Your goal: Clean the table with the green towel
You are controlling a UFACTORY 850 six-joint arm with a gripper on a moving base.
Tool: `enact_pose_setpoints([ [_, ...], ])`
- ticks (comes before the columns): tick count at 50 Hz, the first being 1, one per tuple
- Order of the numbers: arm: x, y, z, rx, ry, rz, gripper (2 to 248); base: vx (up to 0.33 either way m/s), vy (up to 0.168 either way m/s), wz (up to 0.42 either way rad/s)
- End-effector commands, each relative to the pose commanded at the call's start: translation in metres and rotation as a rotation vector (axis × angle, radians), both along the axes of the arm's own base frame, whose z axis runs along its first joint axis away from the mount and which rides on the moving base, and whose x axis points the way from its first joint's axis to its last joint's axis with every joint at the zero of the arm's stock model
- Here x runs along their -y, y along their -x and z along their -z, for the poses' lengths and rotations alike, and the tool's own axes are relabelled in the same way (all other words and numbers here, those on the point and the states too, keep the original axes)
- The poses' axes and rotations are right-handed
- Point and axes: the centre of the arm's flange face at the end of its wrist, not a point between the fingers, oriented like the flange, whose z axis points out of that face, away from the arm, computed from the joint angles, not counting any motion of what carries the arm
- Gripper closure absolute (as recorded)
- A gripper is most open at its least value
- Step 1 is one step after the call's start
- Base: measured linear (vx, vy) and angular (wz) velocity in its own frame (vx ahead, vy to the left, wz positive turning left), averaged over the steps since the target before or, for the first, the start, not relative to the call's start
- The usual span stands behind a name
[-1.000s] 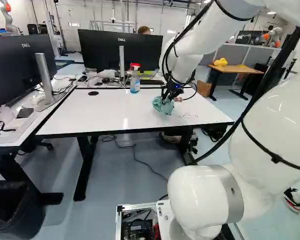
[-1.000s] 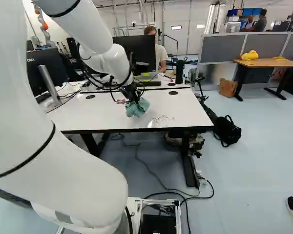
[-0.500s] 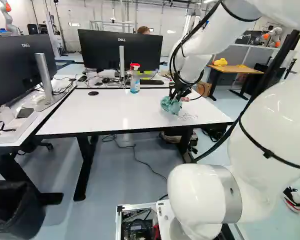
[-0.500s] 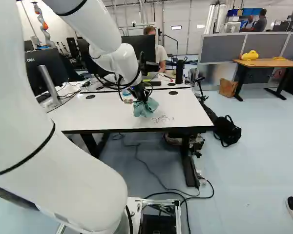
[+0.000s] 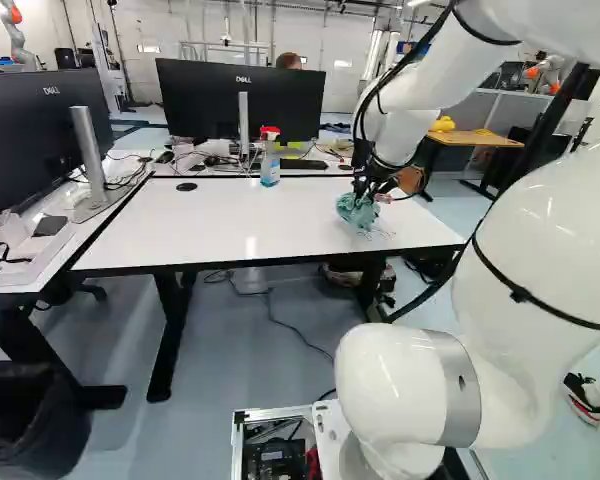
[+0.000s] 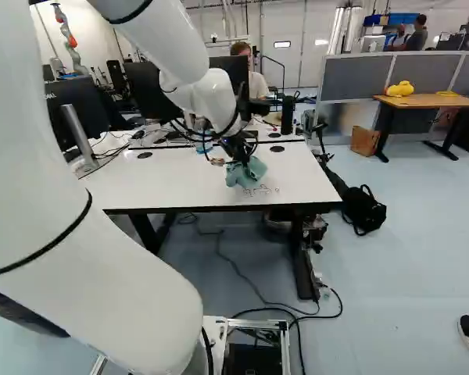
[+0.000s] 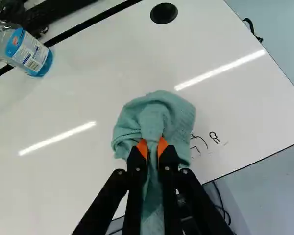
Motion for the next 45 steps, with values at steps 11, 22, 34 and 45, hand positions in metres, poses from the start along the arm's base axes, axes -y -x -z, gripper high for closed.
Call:
enact_pose_setpoints([
  [11, 0.019, 0.000, 0.000, 0.000, 0.000, 0.041, 208, 0.000, 0.000, 0.000],
  [22, 0.037, 0.002, 0.000, -0.001, 0.000, 0.082, 208, 0.000, 0.000, 0.000],
  [34, 0.058, 0.007, 0.000, -0.001, 0.000, 0.128, 208, 0.000, 0.000, 0.000],
  [45, 0.073, 0.011, 0.000, -0.001, 0.000, 0.162, 208, 0.000, 0.000, 0.000],
])
